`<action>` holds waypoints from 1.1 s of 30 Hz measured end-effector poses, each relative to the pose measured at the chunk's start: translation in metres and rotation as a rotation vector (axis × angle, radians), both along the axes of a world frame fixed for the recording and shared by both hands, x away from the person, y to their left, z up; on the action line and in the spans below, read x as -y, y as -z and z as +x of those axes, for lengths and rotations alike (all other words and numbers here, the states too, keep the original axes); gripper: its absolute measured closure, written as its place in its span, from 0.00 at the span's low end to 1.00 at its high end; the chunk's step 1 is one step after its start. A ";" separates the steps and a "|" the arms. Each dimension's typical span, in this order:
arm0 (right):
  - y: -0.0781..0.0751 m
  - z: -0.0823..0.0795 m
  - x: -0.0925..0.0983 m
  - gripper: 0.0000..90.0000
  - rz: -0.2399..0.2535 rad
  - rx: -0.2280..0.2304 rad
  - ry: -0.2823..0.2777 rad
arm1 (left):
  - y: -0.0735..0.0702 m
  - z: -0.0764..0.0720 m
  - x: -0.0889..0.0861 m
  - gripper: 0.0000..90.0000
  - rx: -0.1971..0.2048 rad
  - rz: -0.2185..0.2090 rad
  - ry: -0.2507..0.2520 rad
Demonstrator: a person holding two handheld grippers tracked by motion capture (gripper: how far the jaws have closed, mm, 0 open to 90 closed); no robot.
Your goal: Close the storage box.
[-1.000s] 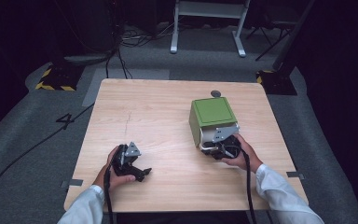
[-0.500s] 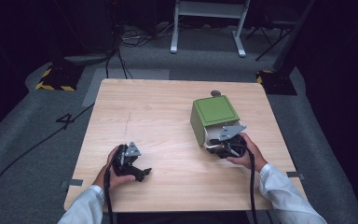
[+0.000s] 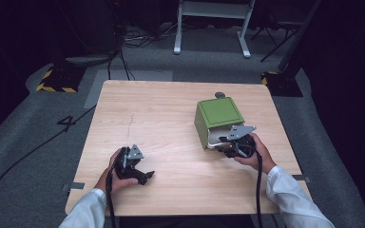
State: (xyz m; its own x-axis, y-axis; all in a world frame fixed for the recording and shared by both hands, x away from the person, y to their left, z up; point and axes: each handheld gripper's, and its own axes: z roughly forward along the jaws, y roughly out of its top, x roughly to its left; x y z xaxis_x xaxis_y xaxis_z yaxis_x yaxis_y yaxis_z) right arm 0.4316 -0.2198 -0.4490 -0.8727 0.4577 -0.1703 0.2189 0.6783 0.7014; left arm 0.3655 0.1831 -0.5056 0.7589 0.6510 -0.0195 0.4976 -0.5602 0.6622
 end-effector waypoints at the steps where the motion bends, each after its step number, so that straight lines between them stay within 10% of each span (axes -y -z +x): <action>1: 0.000 0.001 0.001 0.63 0.001 0.007 0.008 | 0.000 0.000 0.000 0.00 0.000 0.000 0.000; 18: -0.010 -0.002 0.004 0.58 0.040 0.014 0.030 | 0.000 0.000 0.000 0.00 0.001 0.000 0.000; 33: -0.031 -0.024 0.022 0.29 0.015 0.040 0.041 | 0.000 0.000 0.000 0.00 0.000 0.000 0.000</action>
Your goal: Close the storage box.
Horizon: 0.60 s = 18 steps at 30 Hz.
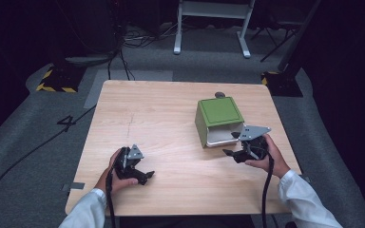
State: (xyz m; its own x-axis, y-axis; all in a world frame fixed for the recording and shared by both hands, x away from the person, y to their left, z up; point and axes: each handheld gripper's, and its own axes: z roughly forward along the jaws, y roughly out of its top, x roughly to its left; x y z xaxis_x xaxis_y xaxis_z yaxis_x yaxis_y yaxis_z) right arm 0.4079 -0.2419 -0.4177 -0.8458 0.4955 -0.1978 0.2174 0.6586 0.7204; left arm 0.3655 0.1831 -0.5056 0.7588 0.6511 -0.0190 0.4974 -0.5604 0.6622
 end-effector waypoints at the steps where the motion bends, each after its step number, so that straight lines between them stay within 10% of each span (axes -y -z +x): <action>1: 0.000 -0.001 0.001 0.28 -0.006 0.006 0.003 | 0.000 0.000 0.000 0.00 0.000 0.000 0.000; 18: 0.000 -0.017 0.033 0.25 -0.031 0.021 0.069 | 0.000 0.000 0.000 0.00 0.001 0.001 -0.001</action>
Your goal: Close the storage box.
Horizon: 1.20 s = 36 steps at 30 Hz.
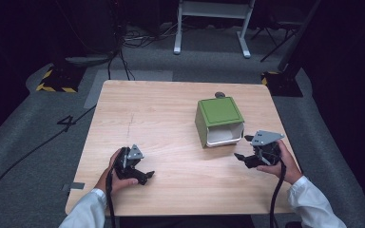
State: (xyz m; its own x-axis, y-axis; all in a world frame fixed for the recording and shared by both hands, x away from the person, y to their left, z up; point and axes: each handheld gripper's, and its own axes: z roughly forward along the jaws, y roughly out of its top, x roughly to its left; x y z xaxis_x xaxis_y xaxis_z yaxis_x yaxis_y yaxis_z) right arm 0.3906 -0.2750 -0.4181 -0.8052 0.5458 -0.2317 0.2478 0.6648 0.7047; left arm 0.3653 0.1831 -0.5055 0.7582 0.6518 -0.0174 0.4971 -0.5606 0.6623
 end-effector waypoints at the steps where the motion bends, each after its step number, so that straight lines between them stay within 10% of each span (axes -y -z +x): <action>1: 0.001 -0.002 0.005 0.25 0.005 0.000 0.007 | 0.000 0.000 0.000 0.00 0.000 0.000 0.000; 36: 0.072 -0.029 0.104 0.23 0.060 -0.154 0.227 | 0.000 0.000 0.000 0.00 0.003 0.003 0.000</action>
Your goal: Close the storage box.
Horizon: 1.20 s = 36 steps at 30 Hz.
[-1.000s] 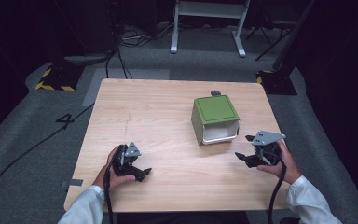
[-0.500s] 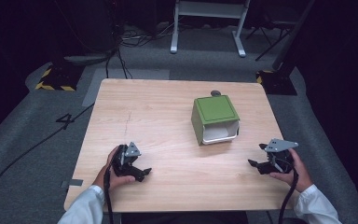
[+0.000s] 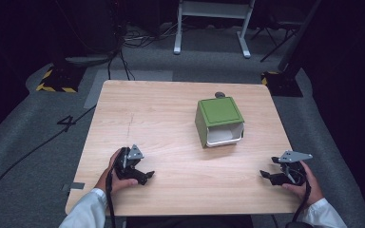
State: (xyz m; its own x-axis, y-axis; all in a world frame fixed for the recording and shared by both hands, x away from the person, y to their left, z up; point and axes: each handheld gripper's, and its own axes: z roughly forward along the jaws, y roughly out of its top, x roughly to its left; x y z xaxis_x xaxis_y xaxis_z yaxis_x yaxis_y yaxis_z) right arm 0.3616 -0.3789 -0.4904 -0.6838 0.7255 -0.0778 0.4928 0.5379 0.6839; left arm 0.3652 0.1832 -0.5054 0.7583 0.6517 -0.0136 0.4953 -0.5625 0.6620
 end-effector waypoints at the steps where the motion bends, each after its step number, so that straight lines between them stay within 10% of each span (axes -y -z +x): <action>1: 0.002 -0.001 0.003 0.23 0.010 0.000 0.007 | 0.000 0.000 0.000 0.00 0.001 0.001 -0.001; 8: 0.013 -0.010 0.023 0.22 0.111 0.005 0.087 | 0.000 0.000 0.000 0.00 0.001 0.001 -0.001; 36: 0.014 -0.010 0.021 0.19 0.104 0.013 0.116 | 0.000 -0.001 0.000 0.00 0.000 0.001 -0.010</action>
State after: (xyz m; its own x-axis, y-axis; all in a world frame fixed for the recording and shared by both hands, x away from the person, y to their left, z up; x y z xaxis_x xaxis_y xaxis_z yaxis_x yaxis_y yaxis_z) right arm 0.3511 -0.3997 -0.5039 -0.5947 0.8039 -0.0065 0.5378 0.4038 0.7400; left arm 0.3645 0.1832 -0.5053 0.7517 0.6594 -0.0125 0.5008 -0.5584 0.6613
